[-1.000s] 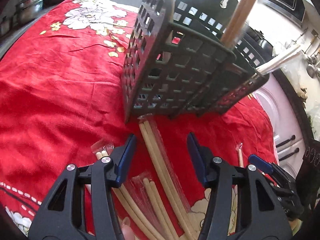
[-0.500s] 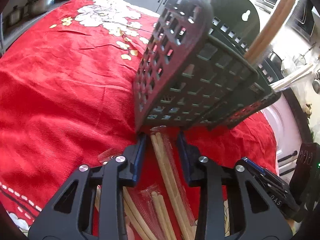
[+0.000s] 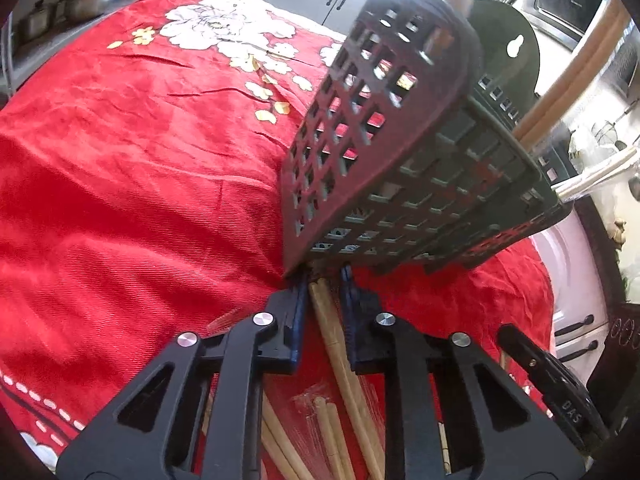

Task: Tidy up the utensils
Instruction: 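Lift the chopsticks upright and carry them over the grey caddy with both tools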

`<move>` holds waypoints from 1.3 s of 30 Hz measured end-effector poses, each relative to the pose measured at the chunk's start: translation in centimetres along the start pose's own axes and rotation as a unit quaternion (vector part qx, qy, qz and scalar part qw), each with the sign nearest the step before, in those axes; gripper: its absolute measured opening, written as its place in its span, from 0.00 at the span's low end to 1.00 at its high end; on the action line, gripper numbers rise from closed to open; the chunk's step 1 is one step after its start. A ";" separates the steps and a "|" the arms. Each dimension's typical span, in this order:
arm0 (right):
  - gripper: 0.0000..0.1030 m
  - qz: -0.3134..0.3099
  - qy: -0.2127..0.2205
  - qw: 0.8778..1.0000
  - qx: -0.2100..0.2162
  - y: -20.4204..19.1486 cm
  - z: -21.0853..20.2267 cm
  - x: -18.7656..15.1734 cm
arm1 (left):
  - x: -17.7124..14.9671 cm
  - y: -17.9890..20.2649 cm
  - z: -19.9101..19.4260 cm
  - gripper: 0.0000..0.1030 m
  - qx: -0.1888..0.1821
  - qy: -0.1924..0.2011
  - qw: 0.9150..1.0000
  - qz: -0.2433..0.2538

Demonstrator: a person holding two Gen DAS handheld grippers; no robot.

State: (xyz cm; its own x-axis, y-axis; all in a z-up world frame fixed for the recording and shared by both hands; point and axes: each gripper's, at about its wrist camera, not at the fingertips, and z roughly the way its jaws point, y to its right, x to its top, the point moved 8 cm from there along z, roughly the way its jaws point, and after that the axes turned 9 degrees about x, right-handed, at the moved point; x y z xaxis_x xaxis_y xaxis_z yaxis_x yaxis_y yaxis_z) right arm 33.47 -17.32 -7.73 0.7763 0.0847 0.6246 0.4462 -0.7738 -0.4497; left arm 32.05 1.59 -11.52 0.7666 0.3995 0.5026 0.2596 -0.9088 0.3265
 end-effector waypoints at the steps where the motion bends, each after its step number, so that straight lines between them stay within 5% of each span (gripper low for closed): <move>1: 0.07 0.000 0.003 1.000 0.003 -0.2 -0.3 0.1 | 0.0 -0.1 0.0 0.08 -0.002 -0.001 1.000 -0.001; 17: 0.07 -0.024 0.050 0.998 0.021 -3.1 -3.8 1.8 | 0.6 1.8 -7.7 0.04 -0.067 0.084 0.994 0.030; 39: 0.06 -0.087 0.177 0.979 0.042 -9.6 -11.8 4.4 | 1.0 5.5 -19.2 0.03 -0.132 0.217 0.964 0.073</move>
State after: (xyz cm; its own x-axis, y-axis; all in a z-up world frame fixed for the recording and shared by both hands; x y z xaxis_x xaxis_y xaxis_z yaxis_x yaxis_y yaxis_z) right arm 27.34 -16.94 6.89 0.4887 -0.0235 0.8721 0.6044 -0.7118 -0.3578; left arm 23.05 -0.74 6.15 0.4506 0.3337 0.8280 -0.0350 -0.9202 0.3899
